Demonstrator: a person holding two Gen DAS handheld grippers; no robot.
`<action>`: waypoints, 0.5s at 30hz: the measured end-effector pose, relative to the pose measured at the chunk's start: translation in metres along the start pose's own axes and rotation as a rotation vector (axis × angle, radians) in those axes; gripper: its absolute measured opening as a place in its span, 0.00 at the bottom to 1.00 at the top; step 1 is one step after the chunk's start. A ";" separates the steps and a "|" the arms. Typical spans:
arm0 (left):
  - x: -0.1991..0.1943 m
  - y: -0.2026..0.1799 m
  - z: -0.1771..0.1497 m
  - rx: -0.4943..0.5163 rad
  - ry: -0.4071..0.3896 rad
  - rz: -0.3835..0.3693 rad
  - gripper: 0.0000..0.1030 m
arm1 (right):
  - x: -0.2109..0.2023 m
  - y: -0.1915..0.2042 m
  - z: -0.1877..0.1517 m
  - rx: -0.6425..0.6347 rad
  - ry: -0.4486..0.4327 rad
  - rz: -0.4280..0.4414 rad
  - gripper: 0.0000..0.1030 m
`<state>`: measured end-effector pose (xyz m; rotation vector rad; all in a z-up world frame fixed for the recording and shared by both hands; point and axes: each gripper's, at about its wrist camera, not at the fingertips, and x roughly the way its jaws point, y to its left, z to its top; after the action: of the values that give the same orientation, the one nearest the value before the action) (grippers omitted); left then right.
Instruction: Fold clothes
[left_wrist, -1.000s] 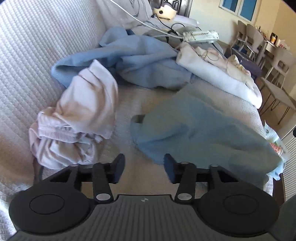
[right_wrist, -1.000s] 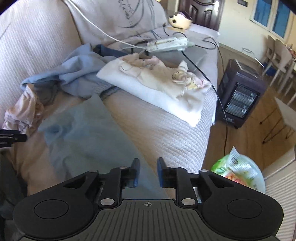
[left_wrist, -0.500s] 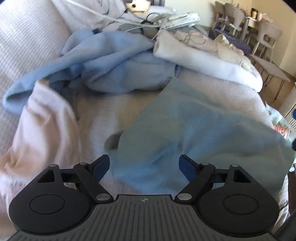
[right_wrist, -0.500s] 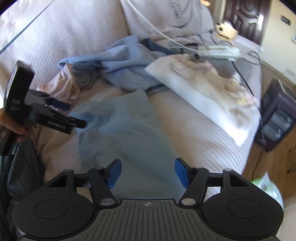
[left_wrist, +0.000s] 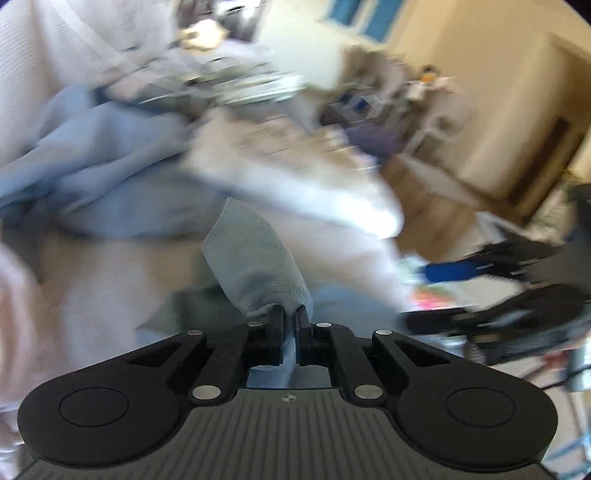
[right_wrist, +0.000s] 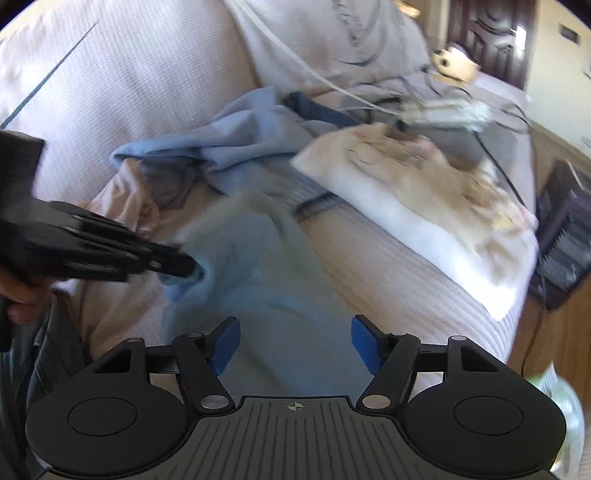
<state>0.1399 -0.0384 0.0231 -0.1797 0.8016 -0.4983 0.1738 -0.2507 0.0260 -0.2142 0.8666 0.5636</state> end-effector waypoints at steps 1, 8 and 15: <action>-0.001 -0.012 0.002 0.020 -0.006 -0.033 0.05 | -0.004 -0.006 -0.004 0.020 0.000 -0.016 0.66; 0.020 -0.081 -0.002 0.088 0.002 -0.192 0.05 | -0.046 -0.048 -0.030 0.156 -0.018 -0.121 0.66; 0.046 -0.100 -0.023 0.087 0.054 -0.197 0.05 | -0.073 -0.060 -0.036 0.247 -0.055 -0.071 0.66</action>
<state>0.1143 -0.1471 0.0112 -0.1661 0.8176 -0.7254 0.1459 -0.3427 0.0563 -0.0050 0.8633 0.3904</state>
